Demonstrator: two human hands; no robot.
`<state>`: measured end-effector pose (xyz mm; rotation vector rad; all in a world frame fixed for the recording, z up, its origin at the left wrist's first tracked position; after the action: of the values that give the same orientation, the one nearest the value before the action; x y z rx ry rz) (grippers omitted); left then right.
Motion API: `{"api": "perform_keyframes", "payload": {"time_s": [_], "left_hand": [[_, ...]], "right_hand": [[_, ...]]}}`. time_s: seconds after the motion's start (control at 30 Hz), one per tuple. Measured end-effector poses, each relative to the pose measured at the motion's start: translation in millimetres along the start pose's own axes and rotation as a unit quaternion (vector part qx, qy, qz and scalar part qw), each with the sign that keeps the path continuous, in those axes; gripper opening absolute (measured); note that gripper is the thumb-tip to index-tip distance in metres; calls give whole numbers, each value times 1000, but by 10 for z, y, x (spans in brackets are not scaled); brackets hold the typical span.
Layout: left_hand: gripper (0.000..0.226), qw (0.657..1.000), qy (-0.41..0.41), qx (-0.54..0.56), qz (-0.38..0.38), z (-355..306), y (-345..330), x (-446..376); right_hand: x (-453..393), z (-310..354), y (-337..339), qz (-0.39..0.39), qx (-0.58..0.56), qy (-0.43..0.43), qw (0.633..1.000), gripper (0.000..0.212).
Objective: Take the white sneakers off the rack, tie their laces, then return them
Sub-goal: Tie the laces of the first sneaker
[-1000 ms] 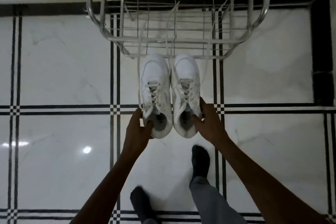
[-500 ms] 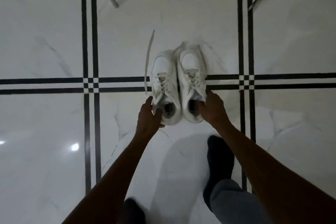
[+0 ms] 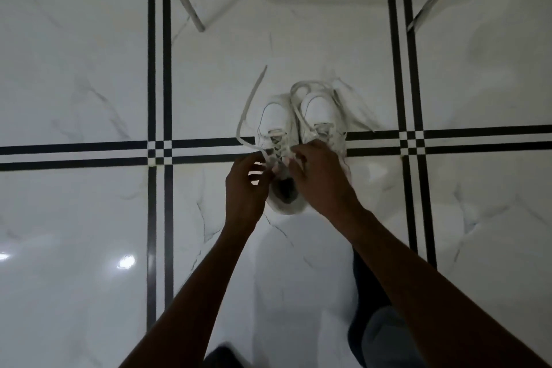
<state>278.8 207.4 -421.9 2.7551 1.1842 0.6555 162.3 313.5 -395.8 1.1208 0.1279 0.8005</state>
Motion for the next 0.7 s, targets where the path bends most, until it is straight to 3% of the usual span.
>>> {"api": "perform_keyframes", "payload": {"time_s": [0.07,0.23,0.37,0.5,0.6,0.7], "left_hand": [[7,998,-61,-21,0,5,13,-91],[10,978,-179,-102,43,9,76,-249],[10,977,-185,-99,32,71,116,-342],[18,970,-183,-162,-8,113,78,-497],[16,958,-200,-204,-20,122,37,-537],[17,950,-216,-226,-23,70,22,-484]], "right_hand": [[-124,38,-173,30,14,4,999,30],[-375,-21,-233,7,-37,9,999,6],[-508,-64,-291,-16,-91,-3,996,20],[-574,-67,-327,-60,-126,-15,990,18],[-560,-39,-358,-86,-113,-26,990,4],[-473,30,-311,-101,-106,-36,989,12]]}}
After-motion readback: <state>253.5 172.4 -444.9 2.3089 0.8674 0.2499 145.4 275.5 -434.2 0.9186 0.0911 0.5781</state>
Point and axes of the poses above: each hand's wrist, its own x-axis away from the middle knuckle, its own y-axis out of the back of the hand, z = x × y, the point moved 3 cm from there along -x, towards the middle knuckle, and after that the axes turned 9 degrees about x, right-handed, at the moved point
